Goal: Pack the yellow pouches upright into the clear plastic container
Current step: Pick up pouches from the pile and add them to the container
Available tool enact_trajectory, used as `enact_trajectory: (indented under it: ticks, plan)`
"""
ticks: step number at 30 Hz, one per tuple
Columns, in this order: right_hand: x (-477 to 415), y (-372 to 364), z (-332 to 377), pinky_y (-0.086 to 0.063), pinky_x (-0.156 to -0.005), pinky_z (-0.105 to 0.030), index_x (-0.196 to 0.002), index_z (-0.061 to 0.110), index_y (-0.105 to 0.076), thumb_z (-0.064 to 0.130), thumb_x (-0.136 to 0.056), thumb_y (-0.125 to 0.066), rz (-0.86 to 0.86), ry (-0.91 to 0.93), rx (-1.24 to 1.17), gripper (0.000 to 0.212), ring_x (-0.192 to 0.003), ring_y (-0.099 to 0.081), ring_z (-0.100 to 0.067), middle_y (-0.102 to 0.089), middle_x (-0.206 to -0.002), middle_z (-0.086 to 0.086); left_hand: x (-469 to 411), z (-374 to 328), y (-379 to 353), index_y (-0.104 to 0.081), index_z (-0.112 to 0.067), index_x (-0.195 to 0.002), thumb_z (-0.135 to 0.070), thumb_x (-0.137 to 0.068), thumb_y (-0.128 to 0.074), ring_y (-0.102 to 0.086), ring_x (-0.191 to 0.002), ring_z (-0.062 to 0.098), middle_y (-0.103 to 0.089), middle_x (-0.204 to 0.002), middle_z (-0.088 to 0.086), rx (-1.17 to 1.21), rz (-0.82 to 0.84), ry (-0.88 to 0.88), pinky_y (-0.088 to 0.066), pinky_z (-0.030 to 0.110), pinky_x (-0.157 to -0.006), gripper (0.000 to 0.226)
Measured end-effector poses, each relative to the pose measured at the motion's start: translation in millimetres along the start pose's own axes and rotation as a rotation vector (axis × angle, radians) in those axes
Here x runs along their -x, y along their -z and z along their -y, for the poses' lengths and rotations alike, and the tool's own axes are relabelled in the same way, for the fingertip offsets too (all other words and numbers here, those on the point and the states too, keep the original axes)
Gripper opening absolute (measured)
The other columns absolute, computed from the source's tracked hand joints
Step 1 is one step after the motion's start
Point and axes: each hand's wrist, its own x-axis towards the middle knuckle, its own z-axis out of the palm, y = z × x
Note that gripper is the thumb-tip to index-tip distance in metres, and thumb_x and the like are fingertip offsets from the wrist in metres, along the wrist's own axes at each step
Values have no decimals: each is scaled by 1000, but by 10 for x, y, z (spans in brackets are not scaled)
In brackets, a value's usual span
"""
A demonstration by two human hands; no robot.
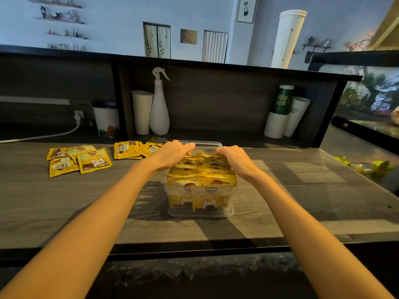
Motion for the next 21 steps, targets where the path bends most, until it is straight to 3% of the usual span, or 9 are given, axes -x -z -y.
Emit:
enact_trajectory:
  ticks: [3,5,9,15,21]
  plan:
    - [25,5,34,-36,-74,-30,-102,-12,-61,19,-101,-31,1,4,-43,43,-84,-48,-23,-56,-89,-21,47,-75,-28,-65,-10,-113,-37,-100,-26,-50,-119,22,-58,-125,7,-28,-4,-24,-33,33,-98,50]
    - [33,16,47,-36,-70,-27,-101,-11,-64,22,-101,-31,-8,-3,-100,46,-86,-49,-19,-58,-89,-14,53,-104,-46,-62,-8,-118,-35,-100,-26,-49,-121,22,-56,-131,9,-41,19,-35,-34,32,-98,48]
    - [57,29,39,-33,-81,-27,-102,0,-69,28,-100,-31,-14,-65,-203,47,-92,-51,-14,-60,-97,-3,62,-126,-60,-62,-5,-117,-35,-100,-27,-51,-117,20,-57,-130,10,-42,11,-51,-32,28,-91,49]
    - [73,19,51,-41,-87,-34,-105,-5,-67,32,-99,-33,-23,-87,-183,51,-105,-59,-30,-67,-109,-17,80,-153,-68,-65,-6,-114,-38,-99,-28,-48,-99,11,-60,-125,9,-81,-13,-60,-32,26,-87,51]
    - [38,15,96,-39,-93,-32,-112,9,-68,33,-100,-30,-29,-66,-125,46,-99,-55,-17,-65,-114,-7,94,-175,-48,-61,-7,-119,-35,-100,-25,-52,-120,25,-61,-122,9,-101,-15,-74,-37,35,-98,49]
